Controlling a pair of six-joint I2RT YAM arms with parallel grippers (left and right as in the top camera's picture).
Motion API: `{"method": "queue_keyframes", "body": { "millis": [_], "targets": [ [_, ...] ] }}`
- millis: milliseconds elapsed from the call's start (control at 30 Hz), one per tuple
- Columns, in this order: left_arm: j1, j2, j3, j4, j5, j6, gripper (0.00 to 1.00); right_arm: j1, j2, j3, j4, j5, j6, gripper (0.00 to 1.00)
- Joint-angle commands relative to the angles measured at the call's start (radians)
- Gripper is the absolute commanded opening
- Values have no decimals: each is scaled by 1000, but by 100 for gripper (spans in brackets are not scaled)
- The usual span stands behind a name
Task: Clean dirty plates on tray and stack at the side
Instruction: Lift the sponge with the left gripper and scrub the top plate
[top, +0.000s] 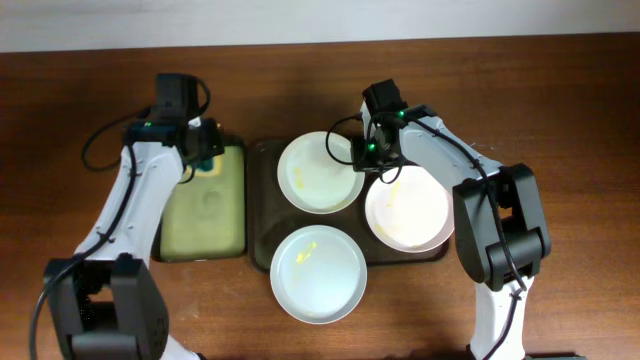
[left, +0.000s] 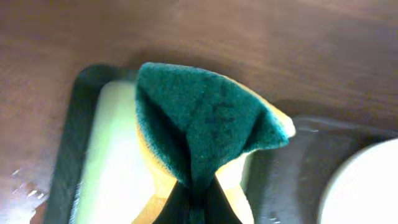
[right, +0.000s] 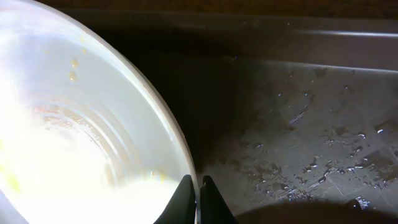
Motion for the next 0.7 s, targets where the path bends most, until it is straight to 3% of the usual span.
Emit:
{"method": "queue_keyframes", "body": {
  "millis": [0,167,300,667],
  "targets": [
    [-129,22,50,88,146,-47,0,-6,5,-2,14,35,10,4],
    [-348,198,50,241,84,-141,0,-6,5,-2,13,35,10,4],
    [-365,278,50,213,85,-207,0,-5,5,-2,13,35,10,4],
    [-369,303,49,78,21,-229,0,-3,5,-6,25,36,14,4]
  ]
}}
